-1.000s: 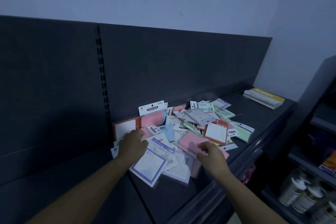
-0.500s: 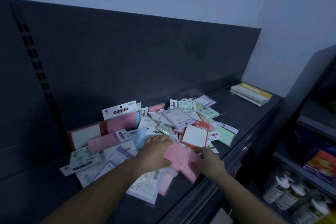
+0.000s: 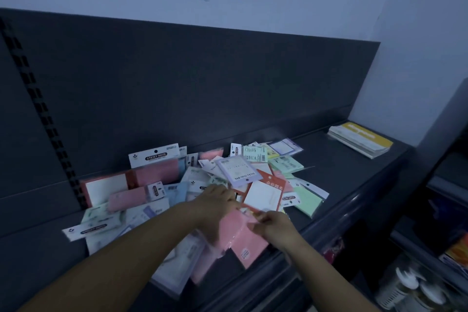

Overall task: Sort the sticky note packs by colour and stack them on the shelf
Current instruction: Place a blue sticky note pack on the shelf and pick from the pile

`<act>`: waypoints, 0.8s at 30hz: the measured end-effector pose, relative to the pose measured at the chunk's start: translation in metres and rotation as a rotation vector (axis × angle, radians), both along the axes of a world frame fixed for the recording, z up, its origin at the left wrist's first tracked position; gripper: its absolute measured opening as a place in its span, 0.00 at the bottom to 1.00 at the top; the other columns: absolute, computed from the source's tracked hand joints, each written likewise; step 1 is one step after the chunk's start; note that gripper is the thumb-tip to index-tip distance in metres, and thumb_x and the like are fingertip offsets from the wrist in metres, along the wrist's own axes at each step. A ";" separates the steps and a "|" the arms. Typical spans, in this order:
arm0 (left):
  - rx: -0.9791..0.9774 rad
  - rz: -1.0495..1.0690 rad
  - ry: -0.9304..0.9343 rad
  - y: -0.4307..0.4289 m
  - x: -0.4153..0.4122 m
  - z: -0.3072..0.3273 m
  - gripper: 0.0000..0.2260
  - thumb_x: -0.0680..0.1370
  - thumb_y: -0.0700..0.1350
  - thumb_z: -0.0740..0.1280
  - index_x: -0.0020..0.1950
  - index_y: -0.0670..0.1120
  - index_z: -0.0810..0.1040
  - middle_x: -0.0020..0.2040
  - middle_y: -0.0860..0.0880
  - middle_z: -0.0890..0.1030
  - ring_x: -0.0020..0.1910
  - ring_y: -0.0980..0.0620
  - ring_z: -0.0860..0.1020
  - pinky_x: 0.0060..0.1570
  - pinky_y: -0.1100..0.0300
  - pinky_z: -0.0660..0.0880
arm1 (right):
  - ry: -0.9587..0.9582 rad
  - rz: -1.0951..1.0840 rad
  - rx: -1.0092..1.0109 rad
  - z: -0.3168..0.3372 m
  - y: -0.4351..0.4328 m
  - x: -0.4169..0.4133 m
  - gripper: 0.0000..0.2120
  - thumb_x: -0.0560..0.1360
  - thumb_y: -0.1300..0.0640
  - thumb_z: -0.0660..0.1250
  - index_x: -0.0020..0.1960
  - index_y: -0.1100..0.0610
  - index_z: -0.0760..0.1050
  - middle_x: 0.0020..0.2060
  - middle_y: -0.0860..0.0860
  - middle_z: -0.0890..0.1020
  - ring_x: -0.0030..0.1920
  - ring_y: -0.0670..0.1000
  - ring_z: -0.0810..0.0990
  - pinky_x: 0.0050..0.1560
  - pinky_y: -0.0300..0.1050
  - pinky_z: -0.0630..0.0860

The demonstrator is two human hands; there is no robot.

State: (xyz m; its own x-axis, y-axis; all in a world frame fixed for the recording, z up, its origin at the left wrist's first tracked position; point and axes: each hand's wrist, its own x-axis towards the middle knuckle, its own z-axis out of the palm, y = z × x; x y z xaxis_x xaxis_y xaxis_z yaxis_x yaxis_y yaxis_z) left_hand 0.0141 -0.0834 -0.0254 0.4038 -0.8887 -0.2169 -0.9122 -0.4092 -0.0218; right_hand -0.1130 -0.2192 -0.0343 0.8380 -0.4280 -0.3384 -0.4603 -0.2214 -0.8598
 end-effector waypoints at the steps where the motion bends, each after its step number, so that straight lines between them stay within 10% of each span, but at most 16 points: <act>1: 0.007 -0.013 -0.053 -0.003 -0.002 0.002 0.42 0.60 0.60 0.76 0.69 0.51 0.63 0.63 0.49 0.63 0.63 0.48 0.58 0.64 0.55 0.53 | -0.027 -0.007 0.033 0.002 -0.001 -0.001 0.05 0.73 0.61 0.69 0.43 0.59 0.73 0.45 0.55 0.82 0.44 0.52 0.80 0.42 0.41 0.76; 7: -0.320 0.145 0.098 -0.001 -0.003 0.037 0.12 0.68 0.50 0.73 0.45 0.48 0.74 0.47 0.53 0.74 0.49 0.51 0.69 0.46 0.58 0.63 | -0.242 -0.080 0.116 0.012 -0.014 -0.005 0.06 0.73 0.61 0.69 0.44 0.56 0.72 0.39 0.50 0.76 0.39 0.48 0.74 0.39 0.39 0.70; 10: -0.519 0.296 0.236 0.019 -0.007 0.054 0.14 0.72 0.43 0.71 0.37 0.50 0.66 0.36 0.52 0.71 0.38 0.51 0.70 0.38 0.57 0.65 | -0.375 -0.146 0.144 0.015 -0.016 -0.001 0.05 0.74 0.62 0.67 0.44 0.55 0.71 0.40 0.55 0.77 0.39 0.52 0.75 0.38 0.42 0.71; 17: -1.293 1.029 0.624 0.090 -0.035 0.056 0.06 0.72 0.37 0.71 0.45 0.40 0.74 0.38 0.44 0.77 0.34 0.49 0.76 0.30 0.60 0.73 | -0.551 -0.091 0.262 0.023 0.016 0.018 0.12 0.76 0.64 0.64 0.54 0.51 0.67 0.43 0.47 0.79 0.43 0.46 0.78 0.34 0.38 0.75; 24: -1.527 1.468 0.814 0.193 -0.087 0.039 0.04 0.76 0.36 0.63 0.42 0.40 0.74 0.29 0.46 0.77 0.28 0.49 0.76 0.26 0.60 0.77 | -0.439 0.151 0.434 0.023 0.113 0.017 0.19 0.75 0.65 0.62 0.61 0.49 0.65 0.41 0.52 0.79 0.41 0.51 0.78 0.38 0.44 0.75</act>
